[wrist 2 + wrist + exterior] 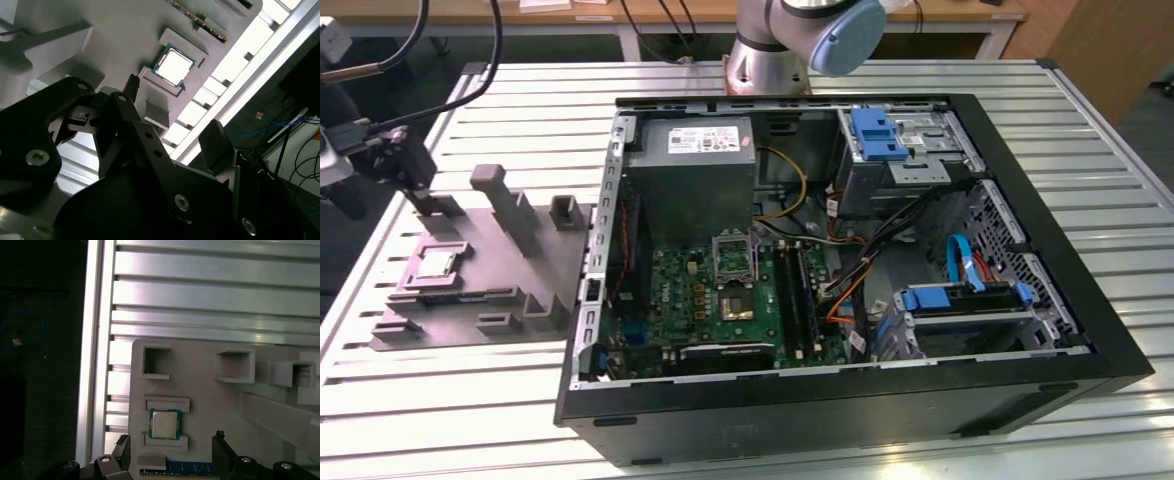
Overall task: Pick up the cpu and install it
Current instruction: 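Pick up the cpu and move it towards the insertion slot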
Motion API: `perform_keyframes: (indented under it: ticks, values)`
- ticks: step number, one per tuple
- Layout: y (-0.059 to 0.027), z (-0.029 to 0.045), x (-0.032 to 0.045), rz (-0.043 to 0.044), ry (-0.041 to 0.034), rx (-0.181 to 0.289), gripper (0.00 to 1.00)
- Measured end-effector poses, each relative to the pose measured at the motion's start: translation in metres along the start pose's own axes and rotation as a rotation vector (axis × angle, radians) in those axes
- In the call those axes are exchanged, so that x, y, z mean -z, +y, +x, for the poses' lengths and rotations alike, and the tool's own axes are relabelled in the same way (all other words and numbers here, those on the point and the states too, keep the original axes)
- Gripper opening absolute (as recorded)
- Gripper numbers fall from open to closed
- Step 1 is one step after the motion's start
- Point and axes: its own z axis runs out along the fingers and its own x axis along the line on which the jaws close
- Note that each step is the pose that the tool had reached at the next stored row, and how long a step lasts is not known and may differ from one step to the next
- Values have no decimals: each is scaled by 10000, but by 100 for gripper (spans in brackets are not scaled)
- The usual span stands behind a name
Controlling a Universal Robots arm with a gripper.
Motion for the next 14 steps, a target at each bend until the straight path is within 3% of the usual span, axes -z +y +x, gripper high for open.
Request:
perform_keyframes:
  ticks: [2,14]
  values:
    - [0,3,-33,-37,-5,-2,75]
    - [-4,27,-249,14,1,-2,75]
